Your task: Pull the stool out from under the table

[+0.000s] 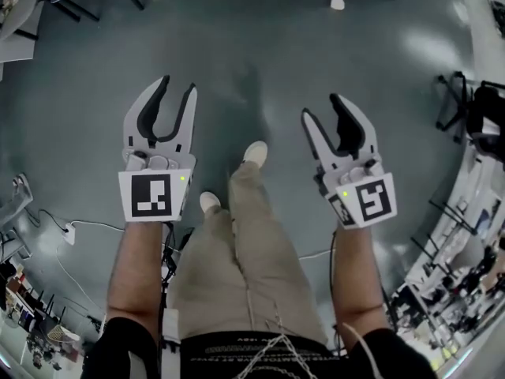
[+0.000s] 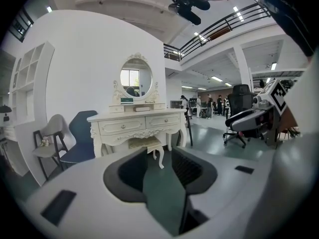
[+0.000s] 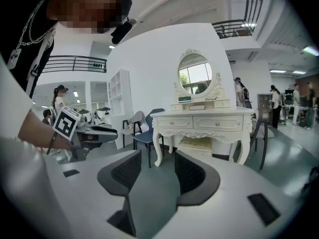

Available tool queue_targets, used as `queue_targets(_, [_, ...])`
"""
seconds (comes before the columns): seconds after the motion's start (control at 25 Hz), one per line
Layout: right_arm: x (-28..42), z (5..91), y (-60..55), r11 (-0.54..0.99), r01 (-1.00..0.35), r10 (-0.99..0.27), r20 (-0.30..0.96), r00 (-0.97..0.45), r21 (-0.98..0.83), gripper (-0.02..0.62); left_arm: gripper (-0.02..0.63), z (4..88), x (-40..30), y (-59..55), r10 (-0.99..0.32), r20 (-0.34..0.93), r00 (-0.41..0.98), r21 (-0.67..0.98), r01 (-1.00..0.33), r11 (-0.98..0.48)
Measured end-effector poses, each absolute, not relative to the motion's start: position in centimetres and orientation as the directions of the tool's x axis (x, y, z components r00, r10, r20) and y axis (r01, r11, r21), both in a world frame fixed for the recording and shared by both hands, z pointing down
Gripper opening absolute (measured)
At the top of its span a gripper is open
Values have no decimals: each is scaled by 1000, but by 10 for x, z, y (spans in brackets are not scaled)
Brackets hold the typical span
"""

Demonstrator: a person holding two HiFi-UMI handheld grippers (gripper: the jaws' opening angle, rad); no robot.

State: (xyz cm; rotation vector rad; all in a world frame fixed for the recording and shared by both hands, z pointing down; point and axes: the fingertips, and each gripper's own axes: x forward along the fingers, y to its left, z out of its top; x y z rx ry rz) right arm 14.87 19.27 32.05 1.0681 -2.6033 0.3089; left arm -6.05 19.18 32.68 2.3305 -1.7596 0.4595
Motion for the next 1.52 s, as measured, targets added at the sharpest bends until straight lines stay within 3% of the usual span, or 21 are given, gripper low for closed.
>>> queue_targets(0.64, [165,325,108,745,-655,-566,402,-719,-123,187,143,320,-33,98,-906,358,227,-26,-967,-253])
queue_targets(0.84, [163,334,71,762,-646,-583,380,-718,-53,187,152,324,-46,87,-904,373,209,-32,-971,-238])
queue_targets(1.52, [96,364,13,678,-733,-651,414,-636,-60,206,186,375,-119,35,-843,472,257,-54,-946,-319])
